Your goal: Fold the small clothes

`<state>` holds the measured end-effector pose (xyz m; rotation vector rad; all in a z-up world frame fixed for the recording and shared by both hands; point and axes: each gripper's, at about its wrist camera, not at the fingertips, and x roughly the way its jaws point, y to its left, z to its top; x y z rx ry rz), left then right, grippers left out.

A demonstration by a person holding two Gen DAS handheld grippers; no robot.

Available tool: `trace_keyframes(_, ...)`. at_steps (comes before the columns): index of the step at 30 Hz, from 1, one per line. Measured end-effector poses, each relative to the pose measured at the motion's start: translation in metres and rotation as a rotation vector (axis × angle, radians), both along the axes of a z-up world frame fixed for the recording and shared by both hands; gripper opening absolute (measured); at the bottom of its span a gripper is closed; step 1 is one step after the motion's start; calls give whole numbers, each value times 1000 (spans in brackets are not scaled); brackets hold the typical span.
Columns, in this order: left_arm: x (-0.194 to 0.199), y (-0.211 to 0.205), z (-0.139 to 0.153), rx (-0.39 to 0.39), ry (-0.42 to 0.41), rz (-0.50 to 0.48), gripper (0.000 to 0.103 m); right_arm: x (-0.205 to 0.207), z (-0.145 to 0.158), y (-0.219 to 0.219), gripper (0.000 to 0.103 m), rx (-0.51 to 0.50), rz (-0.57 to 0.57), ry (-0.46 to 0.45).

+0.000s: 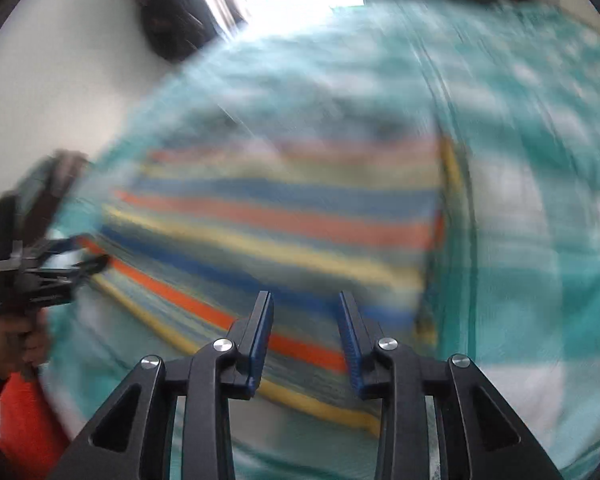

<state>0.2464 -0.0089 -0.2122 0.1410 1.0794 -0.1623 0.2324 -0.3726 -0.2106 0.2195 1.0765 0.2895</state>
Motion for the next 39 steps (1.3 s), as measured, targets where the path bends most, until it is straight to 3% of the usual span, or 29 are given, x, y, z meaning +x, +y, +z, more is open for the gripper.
trace_keyframes(3, -7, 8, -2, -39, -27, 34, 93, -10, -2, -13, 33, 85, -53, -45)
trace_keyframes(7, -9, 11, -4, -31, -30, 37, 96, -12, -2, -2, 33, 25, -38, -77)
trace_keyframes(13, -14, 11, -5, -36, -53, 43, 97, -22, -5, -4, 33, 11, -40, -144)
trace_keyframes(35, -11, 11, -9, -55, -95, 57, 102, -24, -9, -1, 34, -20, -43, -185)
trace_keyframes(39, -12, 16, -7, -91, -108, 62, 102, -24, -9, -2, 34, -16, -43, -187)
